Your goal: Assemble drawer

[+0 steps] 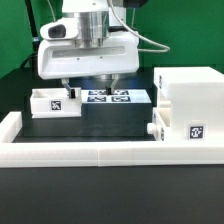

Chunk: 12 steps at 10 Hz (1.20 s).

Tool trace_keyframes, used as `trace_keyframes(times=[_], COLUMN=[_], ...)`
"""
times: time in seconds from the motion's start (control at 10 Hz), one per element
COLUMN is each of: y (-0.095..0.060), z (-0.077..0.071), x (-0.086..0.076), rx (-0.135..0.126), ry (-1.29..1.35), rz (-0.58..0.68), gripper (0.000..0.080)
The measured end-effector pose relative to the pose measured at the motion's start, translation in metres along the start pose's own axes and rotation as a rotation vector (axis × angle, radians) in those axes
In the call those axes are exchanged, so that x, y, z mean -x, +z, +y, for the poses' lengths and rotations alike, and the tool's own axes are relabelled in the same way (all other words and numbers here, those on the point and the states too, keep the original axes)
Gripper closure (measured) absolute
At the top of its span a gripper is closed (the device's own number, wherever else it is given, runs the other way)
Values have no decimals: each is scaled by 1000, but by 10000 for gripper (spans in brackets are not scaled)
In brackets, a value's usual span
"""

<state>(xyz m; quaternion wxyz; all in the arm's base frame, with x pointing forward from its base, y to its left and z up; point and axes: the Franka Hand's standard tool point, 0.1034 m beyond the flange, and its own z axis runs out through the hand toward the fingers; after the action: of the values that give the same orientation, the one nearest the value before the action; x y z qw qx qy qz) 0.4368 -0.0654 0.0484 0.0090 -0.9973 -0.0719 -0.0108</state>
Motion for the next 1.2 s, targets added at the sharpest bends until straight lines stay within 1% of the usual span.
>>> trace_keyframes(times=[0.2,0.3,0.4,0.6,0.7,0.9,1.2], y=[-14,-15,-13,2,10,20,36], z=[-2,1,6,18,21,21,17], x=[13,23,34,57,60,60,61], rx=[8,10,11,18,17,12,2], ry=[-9,-21,-20,-22,-25,-31,-39], rz=[8,5,8,15,12,0,-18], gripper=[150,150,150,150,150,150,150])
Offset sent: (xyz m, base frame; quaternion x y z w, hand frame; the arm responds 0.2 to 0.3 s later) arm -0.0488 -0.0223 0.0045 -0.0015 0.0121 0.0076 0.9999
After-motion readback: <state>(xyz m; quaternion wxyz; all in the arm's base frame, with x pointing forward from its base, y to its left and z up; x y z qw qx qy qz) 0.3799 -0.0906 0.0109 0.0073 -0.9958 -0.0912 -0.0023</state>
